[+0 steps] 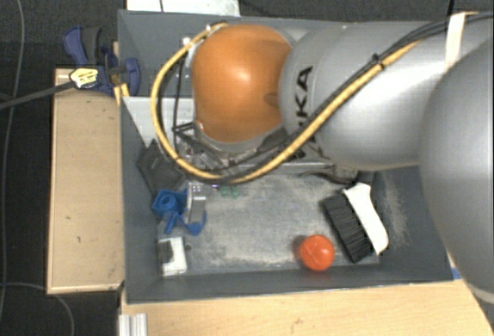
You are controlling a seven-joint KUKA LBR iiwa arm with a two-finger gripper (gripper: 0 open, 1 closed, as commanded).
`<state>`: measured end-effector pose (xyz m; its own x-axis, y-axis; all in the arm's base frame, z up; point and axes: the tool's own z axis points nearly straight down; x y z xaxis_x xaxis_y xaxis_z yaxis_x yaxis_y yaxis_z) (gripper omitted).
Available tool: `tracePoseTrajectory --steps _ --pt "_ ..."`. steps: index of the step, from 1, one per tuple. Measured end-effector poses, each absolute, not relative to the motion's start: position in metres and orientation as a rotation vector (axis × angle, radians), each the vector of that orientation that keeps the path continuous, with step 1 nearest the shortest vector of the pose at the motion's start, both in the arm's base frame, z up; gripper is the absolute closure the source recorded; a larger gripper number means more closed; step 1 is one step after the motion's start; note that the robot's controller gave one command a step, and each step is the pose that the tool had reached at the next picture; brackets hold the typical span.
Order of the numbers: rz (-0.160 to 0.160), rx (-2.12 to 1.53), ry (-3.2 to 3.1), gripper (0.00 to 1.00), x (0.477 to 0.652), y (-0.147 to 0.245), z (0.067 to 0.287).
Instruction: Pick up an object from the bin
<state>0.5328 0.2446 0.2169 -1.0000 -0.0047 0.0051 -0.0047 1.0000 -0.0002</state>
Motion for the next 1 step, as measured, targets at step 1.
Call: tracePoseTrajectory --steps 1 --pt "-0.003 -0.002 -3.144 0.00 0.5344 0.2431 0.2218"
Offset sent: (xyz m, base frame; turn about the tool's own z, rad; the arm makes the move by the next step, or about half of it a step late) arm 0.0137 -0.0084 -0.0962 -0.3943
